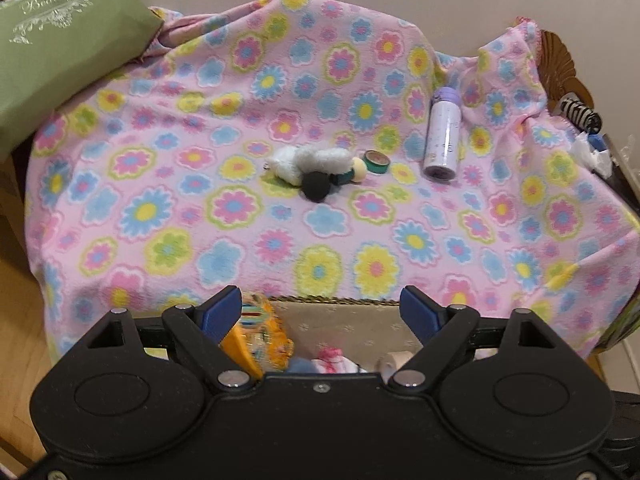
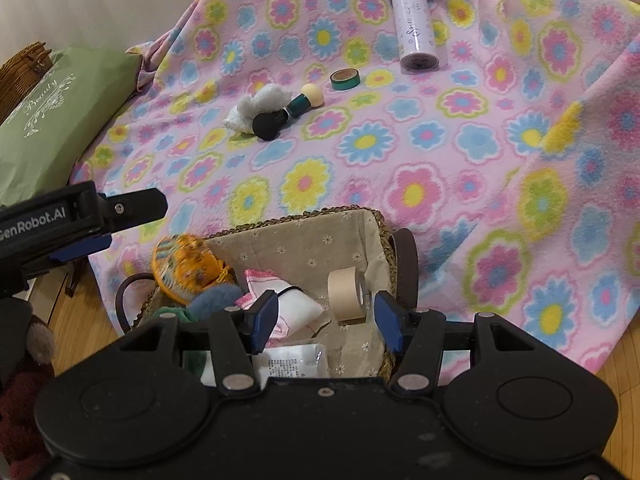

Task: Organize soft objects
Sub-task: 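Move both tools back over the blanket toward the white plush bear, then grasp the white plush bear with the left tool, then lift the bear with the left tool while the right tool grasps the teal-cream brush, then carry the white bear and teal brush over the woven basket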

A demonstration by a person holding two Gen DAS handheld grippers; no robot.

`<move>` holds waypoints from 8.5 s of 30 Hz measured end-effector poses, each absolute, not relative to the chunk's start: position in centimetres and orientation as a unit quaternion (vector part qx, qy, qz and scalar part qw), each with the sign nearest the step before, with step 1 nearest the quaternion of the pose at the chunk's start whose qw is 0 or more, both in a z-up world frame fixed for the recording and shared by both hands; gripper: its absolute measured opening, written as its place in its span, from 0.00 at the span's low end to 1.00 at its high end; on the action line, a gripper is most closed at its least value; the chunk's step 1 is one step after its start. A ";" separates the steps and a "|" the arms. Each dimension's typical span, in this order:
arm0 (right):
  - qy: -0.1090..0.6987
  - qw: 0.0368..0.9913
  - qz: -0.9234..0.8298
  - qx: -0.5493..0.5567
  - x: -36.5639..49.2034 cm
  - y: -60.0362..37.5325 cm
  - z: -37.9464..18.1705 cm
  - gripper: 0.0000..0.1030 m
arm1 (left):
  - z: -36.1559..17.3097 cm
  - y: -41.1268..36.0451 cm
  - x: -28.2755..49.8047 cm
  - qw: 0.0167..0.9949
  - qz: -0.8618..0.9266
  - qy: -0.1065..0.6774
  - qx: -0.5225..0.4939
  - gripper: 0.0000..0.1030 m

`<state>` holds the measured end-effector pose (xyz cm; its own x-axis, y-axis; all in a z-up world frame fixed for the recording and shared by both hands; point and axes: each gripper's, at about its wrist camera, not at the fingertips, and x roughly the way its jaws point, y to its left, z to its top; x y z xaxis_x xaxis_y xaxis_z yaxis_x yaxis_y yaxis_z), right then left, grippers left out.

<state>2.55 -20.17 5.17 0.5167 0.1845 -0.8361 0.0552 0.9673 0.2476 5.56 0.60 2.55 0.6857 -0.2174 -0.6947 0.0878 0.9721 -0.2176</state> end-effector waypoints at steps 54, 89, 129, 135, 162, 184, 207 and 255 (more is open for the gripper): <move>0.448 0.894 0.033 -0.006 16.3 -20.7 5.6 0.67 | -2.3 2.9 19.7 0.904 0.004 0.423 0.061 0.82; 0.461 0.886 0.043 0.015 28.2 -21.1 -1.7 0.69 | -5.6 -1.7 32.5 0.931 -0.056 0.355 0.062 0.87; 0.408 0.905 0.118 -0.032 35.2 -14.9 -4.4 0.76 | -5.0 -0.4 39.1 0.918 -0.055 0.391 -0.044 0.91; 0.408 0.903 0.126 -0.038 36.1 -14.7 -4.9 0.73 | -5.0 -0.4 39.2 0.912 -0.061 0.404 -0.045 0.91; 0.406 0.908 0.098 0.001 33.7 -18.6 -5.0 0.56 | -6.9 -3.3 39.7 0.890 -0.071 0.449 -0.039 0.92; 0.385 0.920 0.066 0.030 31.7 -20.7 -2.6 0.56 | -6.1 -3.5 39.3 0.890 -0.088 0.444 -0.062 0.49; 0.376 0.922 0.044 0.086 25.5 -22.3 3.4 0.56 | 1.5 -1.6 27.9 0.909 -0.072 0.408 -0.039 0.49; 0.415 0.905 0.039 0.087 2.8 -20.3 8.0 0.57 | 1.3 -0.6 3.1 0.906 -0.084 0.408 -0.074 0.50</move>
